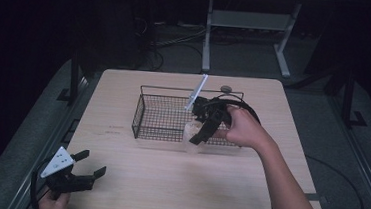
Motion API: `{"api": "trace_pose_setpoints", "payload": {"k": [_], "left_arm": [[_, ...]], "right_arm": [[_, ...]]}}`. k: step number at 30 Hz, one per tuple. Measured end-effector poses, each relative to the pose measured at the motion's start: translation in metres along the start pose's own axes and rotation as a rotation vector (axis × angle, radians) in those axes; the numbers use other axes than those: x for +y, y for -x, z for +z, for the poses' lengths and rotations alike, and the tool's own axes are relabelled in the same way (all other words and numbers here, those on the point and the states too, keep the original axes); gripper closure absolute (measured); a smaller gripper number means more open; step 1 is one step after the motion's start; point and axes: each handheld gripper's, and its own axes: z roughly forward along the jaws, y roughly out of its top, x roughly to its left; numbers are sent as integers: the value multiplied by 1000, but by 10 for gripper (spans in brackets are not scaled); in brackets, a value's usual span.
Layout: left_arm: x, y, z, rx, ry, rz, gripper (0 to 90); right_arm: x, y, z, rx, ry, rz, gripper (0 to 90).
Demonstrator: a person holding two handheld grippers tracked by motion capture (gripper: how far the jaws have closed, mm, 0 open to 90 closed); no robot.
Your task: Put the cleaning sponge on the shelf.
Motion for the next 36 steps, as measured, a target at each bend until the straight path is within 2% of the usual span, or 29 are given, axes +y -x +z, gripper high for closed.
{"api": "trace_pose_setpoints", "payload": {"k": [12, 17, 26, 29, 36], "left_arm": [[0, 0, 0, -1, 1, 0, 139], [0, 0, 0, -2, 1, 2, 139], [1, 0, 0, -2, 2, 2, 139], [1, 0, 0, -2, 3, 0, 139], [0, 0, 0, -3, 4, 0, 140]], "right_arm": [[6, 11, -10, -20, 2, 12, 277], [10, 16, -12, -7, 13, 14, 277], [13, 33, -15, -25, 5, 47, 278], [13, 36, -14, -12, 10, 59, 278], [7, 46, -13, -13, 4, 88, 278]]}}
